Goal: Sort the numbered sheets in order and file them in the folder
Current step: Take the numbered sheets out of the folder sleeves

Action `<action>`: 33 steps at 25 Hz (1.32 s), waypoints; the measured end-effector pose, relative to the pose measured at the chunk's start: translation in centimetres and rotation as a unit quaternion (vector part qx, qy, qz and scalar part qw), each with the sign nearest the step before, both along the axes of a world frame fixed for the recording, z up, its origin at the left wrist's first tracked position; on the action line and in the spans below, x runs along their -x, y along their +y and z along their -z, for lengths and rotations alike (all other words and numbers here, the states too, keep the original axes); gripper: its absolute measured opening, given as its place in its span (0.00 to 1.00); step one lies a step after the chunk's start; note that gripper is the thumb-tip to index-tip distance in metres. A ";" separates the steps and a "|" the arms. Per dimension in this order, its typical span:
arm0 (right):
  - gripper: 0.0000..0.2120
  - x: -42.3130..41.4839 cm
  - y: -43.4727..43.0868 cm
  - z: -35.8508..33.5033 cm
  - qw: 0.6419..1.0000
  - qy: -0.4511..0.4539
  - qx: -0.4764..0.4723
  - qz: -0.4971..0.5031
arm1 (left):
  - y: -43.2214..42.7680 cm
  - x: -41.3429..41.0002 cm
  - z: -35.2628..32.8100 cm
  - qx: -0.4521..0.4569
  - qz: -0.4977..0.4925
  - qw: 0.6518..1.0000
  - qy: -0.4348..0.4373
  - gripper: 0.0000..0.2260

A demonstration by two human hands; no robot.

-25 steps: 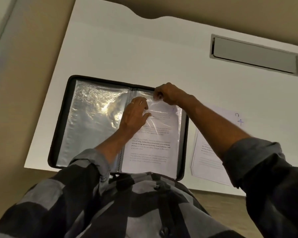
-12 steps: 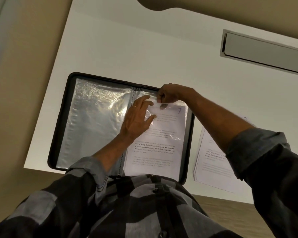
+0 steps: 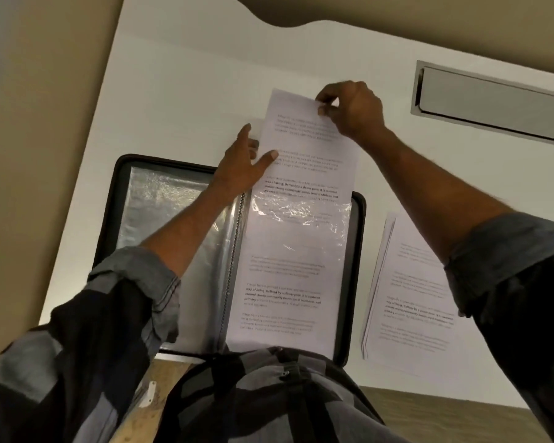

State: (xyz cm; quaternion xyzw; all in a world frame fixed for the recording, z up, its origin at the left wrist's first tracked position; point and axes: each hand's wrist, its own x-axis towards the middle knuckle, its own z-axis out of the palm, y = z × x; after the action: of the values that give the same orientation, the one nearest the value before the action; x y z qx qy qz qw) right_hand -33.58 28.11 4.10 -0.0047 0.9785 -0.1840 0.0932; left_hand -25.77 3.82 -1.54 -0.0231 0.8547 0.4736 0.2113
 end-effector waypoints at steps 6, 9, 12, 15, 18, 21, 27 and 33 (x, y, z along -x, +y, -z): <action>0.33 -2.0 2.6 4.2 0.963 0.088 0.194 0.166 | 0.6 2.8 0.8 -0.091 -0.083 0.992 0.028 0.14; 0.41 -5.4 3.3 5.9 0.904 -0.059 0.322 0.276 | 0.7 3.7 0.1 -0.112 -0.141 0.983 0.035 0.13; 0.27 -8.1 3.8 5.6 0.893 -0.092 0.382 0.219 | 1.3 4.5 -1.5 -0.128 -0.171 0.975 0.058 0.14; 0.17 -9.3 3.9 2.0 0.850 0.022 0.470 0.237 | 3.3 4.6 -4.8 -0.172 -0.193 0.961 0.102 0.12; 0.13 -10.4 5.3 -2.5 0.805 0.117 0.524 0.254 | 6.0 3.7 -8.3 -0.242 -0.182 0.945 0.124 0.13; 0.17 -13.4 8.0 -5.4 0.806 0.125 0.522 0.250 | 8.5 0.5 -10.6 -0.294 -0.124 0.941 0.116 0.16; 0.17 -25.2 14.1 -6.7 0.804 0.097 0.484 0.332 | 12.1 -9.2 -9.8 -0.249 -0.036 0.968 0.026 0.14; 0.13 -39.2 17.1 -2.2 0.811 0.016 0.385 0.439 | 13.5 -21.5 -4.0 -0.159 0.095 0.982 -0.040 0.11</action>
State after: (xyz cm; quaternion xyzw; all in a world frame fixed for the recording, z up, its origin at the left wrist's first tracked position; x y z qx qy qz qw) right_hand 5.63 45.23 6.33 0.3871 0.7266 -0.5672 -0.0227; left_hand -4.24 17.34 2.46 0.0734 0.7579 0.5796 0.2904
